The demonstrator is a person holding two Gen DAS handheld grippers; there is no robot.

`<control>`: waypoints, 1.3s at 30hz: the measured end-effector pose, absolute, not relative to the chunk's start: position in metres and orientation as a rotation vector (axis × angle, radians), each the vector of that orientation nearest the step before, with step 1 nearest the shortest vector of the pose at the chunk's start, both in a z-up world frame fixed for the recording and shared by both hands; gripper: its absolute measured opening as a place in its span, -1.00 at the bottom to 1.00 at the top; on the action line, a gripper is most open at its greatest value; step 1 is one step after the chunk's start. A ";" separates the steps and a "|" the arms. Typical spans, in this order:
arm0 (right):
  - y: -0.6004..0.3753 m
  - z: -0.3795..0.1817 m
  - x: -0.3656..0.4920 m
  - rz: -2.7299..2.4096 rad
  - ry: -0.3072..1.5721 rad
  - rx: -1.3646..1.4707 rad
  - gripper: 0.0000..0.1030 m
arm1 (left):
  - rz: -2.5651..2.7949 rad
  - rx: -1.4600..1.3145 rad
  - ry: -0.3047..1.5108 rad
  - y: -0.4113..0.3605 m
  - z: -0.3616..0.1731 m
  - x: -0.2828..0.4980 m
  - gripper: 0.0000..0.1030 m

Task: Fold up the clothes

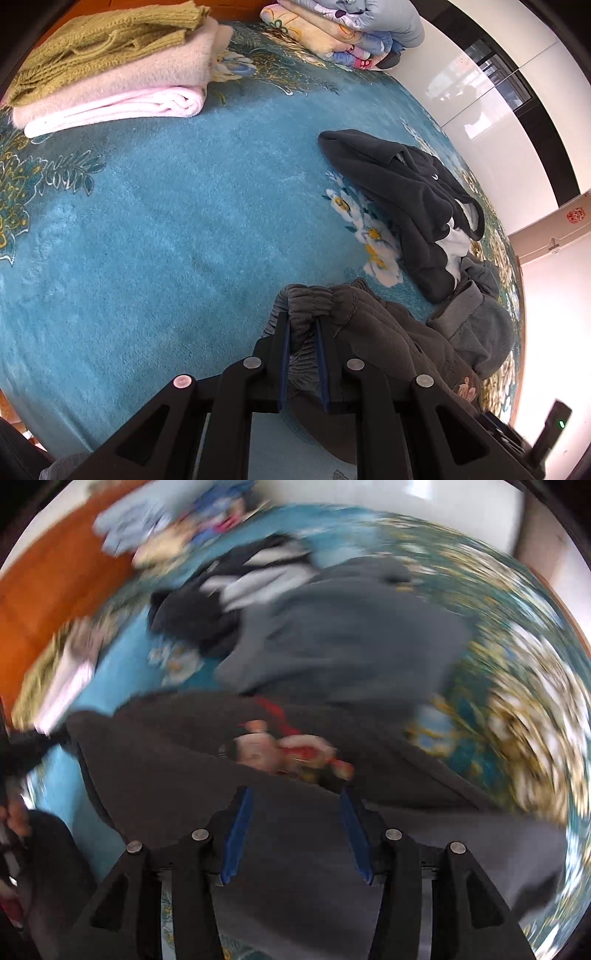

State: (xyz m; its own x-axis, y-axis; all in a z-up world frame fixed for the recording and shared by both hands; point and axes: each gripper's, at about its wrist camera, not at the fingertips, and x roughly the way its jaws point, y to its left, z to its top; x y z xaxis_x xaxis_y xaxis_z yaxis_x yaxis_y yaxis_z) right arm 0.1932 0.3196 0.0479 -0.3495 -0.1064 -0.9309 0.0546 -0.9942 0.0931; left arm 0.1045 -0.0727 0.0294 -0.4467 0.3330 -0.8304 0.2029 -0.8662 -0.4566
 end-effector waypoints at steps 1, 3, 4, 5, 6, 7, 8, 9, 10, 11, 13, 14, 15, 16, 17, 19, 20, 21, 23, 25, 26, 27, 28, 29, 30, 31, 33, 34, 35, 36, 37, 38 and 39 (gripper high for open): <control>0.305 0.041 0.185 -2.470 -0.002 1.750 -0.01 | 2.487 -1.605 -0.780 -0.072 0.030 0.105 -0.71; 0.282 0.027 0.175 -2.415 0.122 1.795 -0.01 | 2.483 -1.601 -0.789 -0.073 0.030 0.107 -0.71; 0.275 0.020 0.173 -2.390 0.165 1.830 -0.01 | 2.482 -1.598 -0.793 -0.073 0.031 0.108 -0.70; 0.271 0.017 0.175 -2.370 0.186 1.855 -0.12 | 2.480 -1.596 -0.798 -0.074 0.031 0.110 -0.70; 0.267 0.015 0.177 -2.351 0.201 1.875 -0.48 | 2.476 -1.592 -0.805 -0.074 0.032 0.111 -0.69; 0.265 0.014 0.181 -2.342 0.215 1.886 -0.75 | 2.473 -1.586 -0.813 -0.075 0.033 0.113 -0.69; 0.265 0.016 0.187 -2.335 0.220 1.888 -0.90 | 2.470 -1.580 -0.820 -0.076 0.034 0.114 -0.69; 0.265 0.021 0.195 -2.330 0.209 1.878 -0.90 | 2.468 -1.573 -0.828 -0.077 0.035 0.115 -0.69; 0.265 0.027 0.207 -2.329 0.195 1.857 -0.91 | 2.465 -1.567 -0.835 -0.078 0.036 0.117 -0.69; 0.265 0.033 0.219 -2.330 0.182 1.835 -0.91 | 2.462 -1.564 -0.841 -0.079 0.037 0.118 -0.68; 0.264 0.047 0.242 -2.330 0.156 1.791 -0.91 | 2.457 -1.555 -0.852 -0.081 0.039 0.120 -0.68; 0.263 0.051 0.256 -2.318 0.139 1.776 -0.98 | 2.466 -1.549 -0.859 -0.082 0.041 0.121 -0.68; 0.261 0.051 0.269 -2.296 0.121 1.779 -1.00 | 2.475 -1.543 -0.865 -0.084 0.043 0.123 -0.67; 0.260 0.050 0.282 -2.273 0.104 1.787 -1.00 | 2.484 -1.535 -0.874 -0.086 0.045 0.125 -0.69; 0.258 0.044 0.297 -2.233 0.088 1.808 -1.00 | 2.495 -1.517 -0.908 -0.092 0.047 0.128 -0.68; 0.254 0.030 0.324 -2.174 0.109 1.846 -1.00 | 2.487 -1.500 -0.982 -0.102 0.047 0.132 -0.68; 0.255 0.024 0.332 -2.165 0.091 1.857 -1.00 | 2.484 -1.503 -1.020 -0.106 0.047 0.134 -0.66; 0.257 0.019 0.339 -2.163 0.062 1.865 -1.00 | 2.480 -1.506 -1.056 -0.111 0.047 0.136 -0.65; 0.266 0.017 0.338 -2.206 0.007 1.862 -1.00 | 2.475 -1.502 -1.071 -0.113 0.048 0.138 -0.60; 0.276 0.026 0.327 -2.284 -0.016 1.828 -1.00 | 2.485 -1.494 -1.035 -0.111 0.052 0.140 -0.51; 0.280 0.035 0.320 -2.327 -0.024 1.797 -1.00 | 2.490 -1.491 -1.018 -0.110 0.054 0.141 -0.44; 0.284 0.043 0.313 -2.373 -0.016 1.764 -1.00 | 2.487 -1.493 -1.025 -0.111 0.054 0.141 -0.39; 0.284 0.050 0.301 -2.417 0.012 1.737 -1.00 | 2.484 -1.496 -1.031 -0.112 0.053 0.142 -0.25; 0.283 0.056 0.288 -2.459 0.044 1.712 -0.88 | 2.481 -1.499 -1.038 -0.113 0.053 0.142 -0.13; 0.282 0.058 0.275 -2.490 0.071 1.699 -0.50 | 2.479 -1.502 -1.045 -0.114 0.053 0.142 -0.09; 0.281 0.059 0.263 -2.503 0.093 1.702 -0.23 | 2.474 -1.505 -1.057 -0.114 0.051 0.142 -0.05; 0.273 0.052 0.237 -2.478 0.123 1.716 0.16 | 2.454 -1.525 -1.073 -0.114 0.047 0.143 0.01; 0.268 0.048 0.226 -2.459 0.148 1.727 0.16 | 2.444 -1.536 -1.069 -0.112 0.046 0.143 0.03; 0.262 0.043 0.219 -2.444 0.181 1.740 0.16 | 2.437 -1.546 -1.055 -0.110 0.045 0.144 0.05; 0.255 0.035 0.211 -2.431 0.219 1.759 0.16 | 2.431 -1.556 -1.041 -0.108 0.044 0.145 0.06; 0.248 0.026 0.203 -2.419 0.257 1.780 0.16 | 2.429 -1.561 -1.028 -0.106 0.044 0.146 0.09; 0.245 0.018 0.197 -2.403 0.280 1.806 0.16 | 2.426 -1.566 -1.015 -0.104 0.045 0.147 0.10; 0.243 0.012 0.193 -2.392 0.286 1.834 0.16 | 2.421 -1.567 -1.005 -0.103 0.045 0.149 0.10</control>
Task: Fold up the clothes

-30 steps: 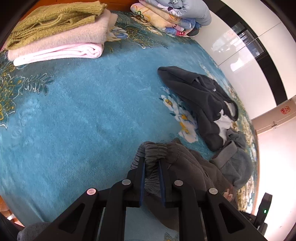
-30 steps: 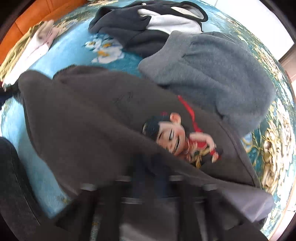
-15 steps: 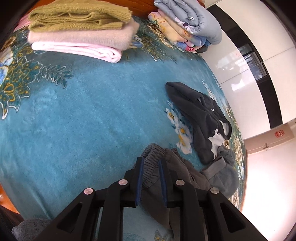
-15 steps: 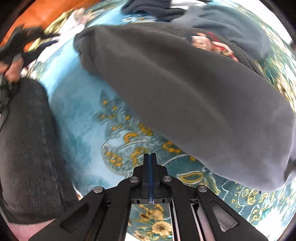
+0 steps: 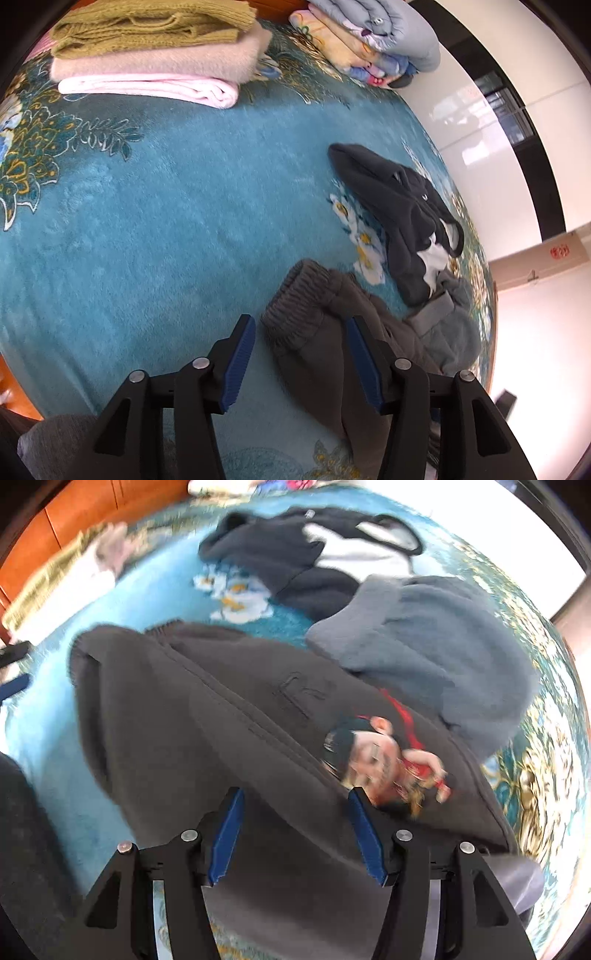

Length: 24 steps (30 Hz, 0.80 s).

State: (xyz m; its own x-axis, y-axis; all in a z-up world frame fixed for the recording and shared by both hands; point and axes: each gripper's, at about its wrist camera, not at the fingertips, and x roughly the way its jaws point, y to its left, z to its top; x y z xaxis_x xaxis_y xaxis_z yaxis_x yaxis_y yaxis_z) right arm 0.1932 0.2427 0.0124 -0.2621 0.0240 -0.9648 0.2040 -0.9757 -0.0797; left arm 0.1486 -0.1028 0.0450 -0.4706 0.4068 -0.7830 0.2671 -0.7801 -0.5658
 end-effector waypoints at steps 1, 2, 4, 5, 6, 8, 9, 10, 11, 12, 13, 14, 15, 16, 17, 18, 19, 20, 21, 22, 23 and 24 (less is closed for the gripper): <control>0.241 0.007 0.190 -2.382 0.287 1.862 0.16 | 2.418 -1.568 -0.996 -0.102 0.046 0.149 0.11; 0.239 0.003 0.189 -2.377 0.269 1.886 0.06 | 2.414 -1.569 -0.988 -0.102 0.047 0.150 0.12; 0.235 0.003 0.193 -2.379 0.253 1.891 -0.50 | 2.404 -1.571 -0.988 -0.105 0.048 0.151 0.13; 0.233 0.004 0.195 -2.382 0.247 1.891 -0.70 | 2.398 -1.572 -0.990 -0.107 0.048 0.152 0.13; 0.231 0.007 0.200 -2.380 0.246 1.876 -0.76 | 2.374 -1.579 -1.004 -0.109 0.046 0.152 0.13; 0.225 0.017 0.220 -2.340 0.256 1.815 -0.80 | 2.327 -1.592 -1.034 -0.114 0.043 0.151 0.13; 0.221 0.021 0.231 -2.309 0.274 1.785 -0.81 | 2.295 -1.594 -1.056 -0.116 0.041 0.151 0.13; 0.215 0.024 0.244 -2.265 0.294 1.754 -0.81 | 2.263 -1.595 -1.078 -0.118 0.039 0.151 0.13; 0.208 0.026 0.259 -2.215 0.314 1.721 -0.82 | 2.234 -1.595 -1.103 -0.119 0.037 0.151 0.13; 0.203 0.023 0.271 -2.168 0.319 1.712 -0.82 | 2.204 -1.594 -1.127 -0.120 0.035 0.150 0.13; 0.199 0.019 0.281 -2.123 0.318 1.711 -0.82 | 2.177 -1.593 -1.154 -0.121 0.033 0.151 0.13; 0.195 0.014 0.292 -2.077 0.317 1.710 -0.82 | 2.137 -1.598 -1.192 -0.120 0.028 0.151 0.15; 0.191 0.010 0.303 -2.031 0.316 1.708 -0.82 | 2.097 -1.605 -1.228 -0.118 0.024 0.152 0.17; 0.188 0.005 0.308 -2.007 0.312 1.714 -0.82 | 2.068 -1.609 -1.243 -0.114 0.021 0.152 0.19; 0.186 0.000 0.312 -1.991 0.307 1.722 -0.82 | 2.039 -1.614 -1.258 -0.110 0.018 0.153 0.20; 0.184 -0.003 0.313 -1.975 0.308 1.728 -0.82 | 2.013 -1.619 -1.270 -0.106 0.015 0.154 0.21; 0.182 -0.006 0.315 -1.960 0.311 1.732 -0.81 | 2.021 -1.636 -1.252 -0.101 0.015 0.155 0.29; 0.179 -0.007 0.316 -1.950 0.324 1.732 -0.81 | 2.039 -1.658 -1.228 -0.096 0.014 0.155 0.37; 0.176 -0.008 0.317 -1.942 0.341 1.729 -0.81 | 2.060 -1.673 -1.189 -0.089 0.015 0.155 0.37; 0.173 -0.008 0.319 -1.935 0.357 1.726 -0.81 | 2.081 -1.689 -1.150 -0.083 0.015 0.155 0.37; 0.173 -0.008 0.319 -1.936 0.355 1.725 -0.80 | 2.113 -1.708 -1.099 -0.078 0.016 0.154 0.37; 0.173 -0.007 0.319 -1.942 0.345 1.726 -0.79 | 2.173 -1.751 -1.012 -0.072 0.017 0.153 0.37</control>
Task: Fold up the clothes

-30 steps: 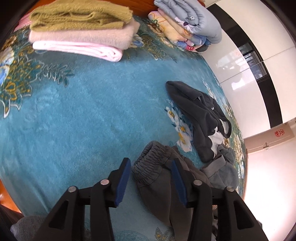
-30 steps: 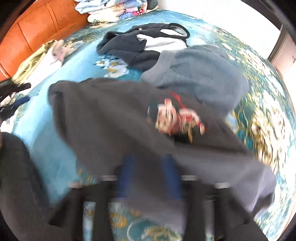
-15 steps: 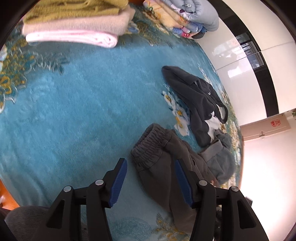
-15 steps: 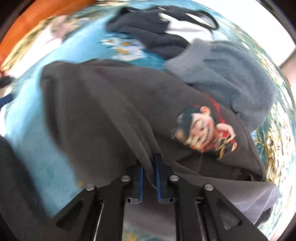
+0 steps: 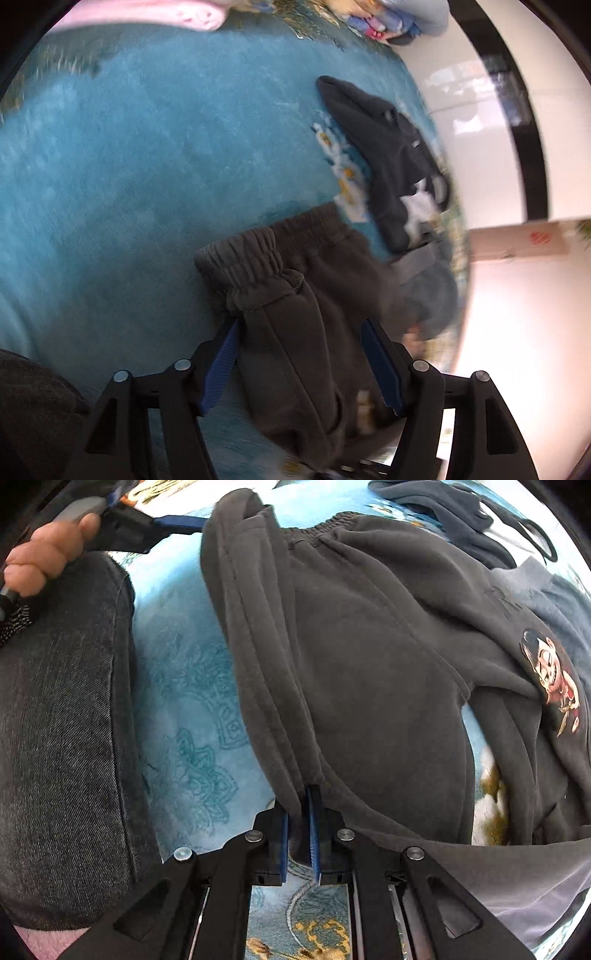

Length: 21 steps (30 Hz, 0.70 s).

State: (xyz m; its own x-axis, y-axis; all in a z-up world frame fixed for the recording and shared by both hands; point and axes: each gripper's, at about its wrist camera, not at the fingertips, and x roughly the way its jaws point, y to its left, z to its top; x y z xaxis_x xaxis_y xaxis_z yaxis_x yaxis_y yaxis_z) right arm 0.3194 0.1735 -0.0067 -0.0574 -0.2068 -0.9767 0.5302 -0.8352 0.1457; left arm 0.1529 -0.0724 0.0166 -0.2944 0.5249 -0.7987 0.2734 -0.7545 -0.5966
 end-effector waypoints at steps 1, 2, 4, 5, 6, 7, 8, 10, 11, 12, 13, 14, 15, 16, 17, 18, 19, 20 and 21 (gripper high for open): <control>0.176 -0.004 0.319 -1.950 0.323 1.727 -0.77 | 2.211 -1.771 -0.957 -0.069 0.017 0.153 0.34; 0.179 -0.002 0.318 -1.959 0.296 1.726 -0.75 | 2.249 -1.789 -0.901 -0.066 0.018 0.152 0.33; 0.188 0.009 0.315 -1.990 0.222 1.722 -0.73 | 2.308 -1.796 -0.817 -0.062 0.021 0.152 0.17; 0.194 0.014 0.313 -2.003 0.179 1.720 -0.66 | 2.332 -1.787 -0.787 -0.061 0.023 0.152 -0.02; 0.205 0.023 0.309 -2.029 0.121 1.713 -0.56 | 2.355 -1.778 -0.757 -0.060 0.025 0.152 -0.11; 0.218 0.032 0.305 -2.060 0.058 1.703 -0.51 | 2.370 -1.780 -0.733 -0.060 0.025 0.153 -0.28; 0.231 0.041 0.301 -2.090 -0.005 1.691 -0.36 | 2.379 -1.785 -0.717 -0.059 0.025 0.152 -0.48; 0.264 0.058 0.290 -2.177 -0.132 1.671 -0.24 | 2.395 -1.765 -0.742 -0.062 0.025 0.153 -0.56; 0.285 0.065 0.283 -2.246 -0.195 1.665 -0.23 | 2.404 -1.744 -0.767 -0.066 0.026 0.153 -0.59; 0.307 0.072 0.276 -2.330 -0.263 1.671 -0.19 | 2.421 -1.712 -0.797 -0.071 0.028 0.155 -0.59; 0.333 0.077 0.271 -2.432 -0.347 1.695 -0.10 | 2.435 -1.683 -0.825 -0.075 0.031 0.155 -0.60; 0.360 0.077 0.271 -2.525 -0.468 1.734 0.17 | 2.451 -1.650 -0.853 -0.081 0.034 0.154 -0.60; 0.386 0.077 0.273 -2.608 -0.607 1.775 0.29 | 2.466 -1.619 -0.881 -0.086 0.037 0.153 -0.60; 0.413 0.076 0.274 -2.686 -0.755 1.812 0.29 | 2.473 -1.608 -0.892 -0.088 0.038 0.151 -0.60; 0.444 0.075 0.281 -2.715 -0.935 1.848 0.29 | 2.476 -1.608 -0.905 -0.091 0.037 0.149 -0.60; 0.462 0.071 0.285 -2.715 -1.084 1.871 0.30 | 2.478 -1.609 -0.917 -0.094 0.036 0.148 -0.60; 0.473 0.066 0.288 -2.707 -1.219 1.887 0.30 | 2.464 -1.618 -0.929 -0.095 0.034 0.147 -0.60; 0.478 0.063 0.284 -2.718 -1.275 1.893 0.30 | 2.451 -1.627 -0.940 -0.096 0.032 0.146 -0.60; 0.482 0.062 0.279 -2.737 -1.300 1.896 0.32 | 2.447 -1.632 -0.941 -0.096 0.031 0.146 -0.60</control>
State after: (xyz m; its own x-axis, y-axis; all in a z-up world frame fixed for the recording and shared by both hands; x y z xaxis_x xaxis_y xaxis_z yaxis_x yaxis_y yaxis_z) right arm 0.2785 0.4817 0.0619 -0.3711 -0.0471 -0.9274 -0.6891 -0.6554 0.3091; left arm 0.1465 -0.0960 0.0307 -0.4404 0.3644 -0.8205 0.2793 -0.8130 -0.5109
